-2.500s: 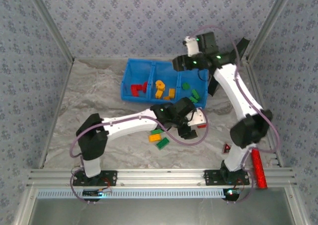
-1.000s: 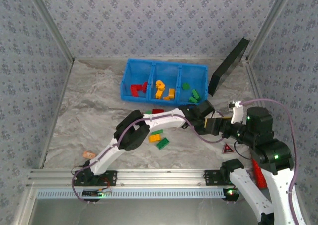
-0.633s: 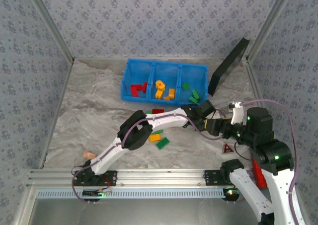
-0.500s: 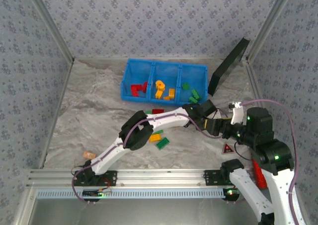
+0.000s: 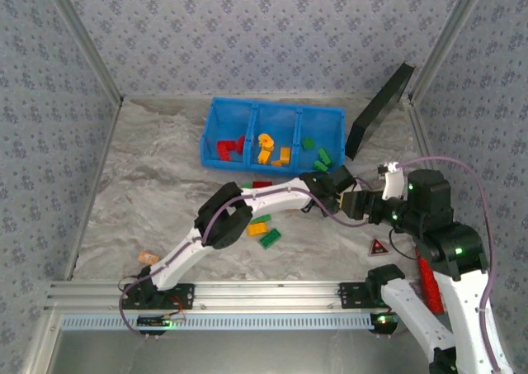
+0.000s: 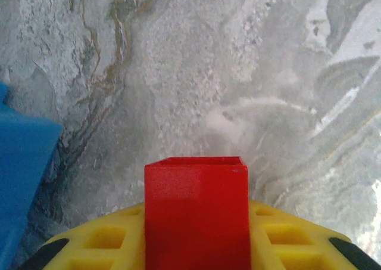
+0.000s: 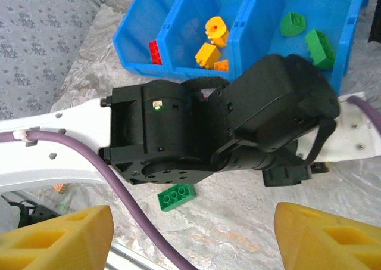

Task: Sort the legos into containers by color
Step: Pick up the lego from the middle-right of the table, then place the lego in the container.

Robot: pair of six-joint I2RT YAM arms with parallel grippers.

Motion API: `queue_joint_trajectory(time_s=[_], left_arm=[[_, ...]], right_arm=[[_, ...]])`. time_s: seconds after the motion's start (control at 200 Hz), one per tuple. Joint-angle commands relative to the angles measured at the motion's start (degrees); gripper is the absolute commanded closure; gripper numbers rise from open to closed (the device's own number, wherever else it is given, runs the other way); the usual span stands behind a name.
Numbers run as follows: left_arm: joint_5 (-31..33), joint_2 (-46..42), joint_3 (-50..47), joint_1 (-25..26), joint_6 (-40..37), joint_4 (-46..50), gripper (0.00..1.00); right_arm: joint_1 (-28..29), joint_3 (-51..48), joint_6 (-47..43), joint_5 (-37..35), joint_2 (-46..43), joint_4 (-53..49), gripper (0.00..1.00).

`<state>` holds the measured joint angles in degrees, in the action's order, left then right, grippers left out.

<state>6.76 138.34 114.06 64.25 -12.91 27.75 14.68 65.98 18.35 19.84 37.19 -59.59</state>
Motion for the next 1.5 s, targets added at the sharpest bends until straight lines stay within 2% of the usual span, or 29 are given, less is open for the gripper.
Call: queue_joint_trajectory(time_s=[0.0, 0.23, 0.385, 0.515, 0.645, 0.8, 0.92, 1.05, 1.264, 1.494], left_arm=[[-3.51, -4.72, -5.18, -1.03, 1.7, 1.42, 0.79], [-8.61, -15.93, -15.33, -2.88, 3.84, -1.24, 0.84], [-18.67, -27.0, -25.2, -6.01, 6.37, -7.18, 0.85], [-25.8, -34.69, -31.09, -10.89, 8.93, -10.49, 0.85], [-26.09, -41.34, -34.47, -15.98, 10.06, -9.87, 0.83], [-20.98, -45.45, -35.28, -23.03, 11.6, -7.13, 0.82], [-15.38, -45.75, -33.73, -27.68, 14.21, -4.28, 0.82], [-11.16, -43.28, -30.85, -32.47, 17.82, -0.93, 0.82], [-13.51, -36.8, -26.42, -39.07, 22.0, 2.01, 0.82], [-10.71, -30.82, -23.17, -41.19, 21.81, 4.22, 0.82]], right_arm=[[0.28, 4.51, -1.91, -1.71, 0.88, -1.24, 0.27], [0.33, 6.46, -1.8, -1.93, 4.08, 0.14, 0.27], [0.23, 2.88, -0.92, -1.88, 4.38, 3.19, 0.27], [0.33, -3.9, 0.84, -0.43, 4.0, 6.58, 0.27], [0.46, -8.72, 3.65, 0.14, 2.56, 9.11, 0.28], [1.81, -16.59, 10.02, 1.04, 1.09, 13.22, 0.3], [5.77, -22.44, 18.44, -2.61, -0.11, 16.18, 0.32], [13.53, -27.39, 28.44, -9.0, -0.65, 18.75, 0.33], [27.12, -30.59, 39.73, -19.22, 4.51, 21.27, 0.32], [38.0, -29.25, 48.8, -25.64, 16.72, 26.15, 0.3]])
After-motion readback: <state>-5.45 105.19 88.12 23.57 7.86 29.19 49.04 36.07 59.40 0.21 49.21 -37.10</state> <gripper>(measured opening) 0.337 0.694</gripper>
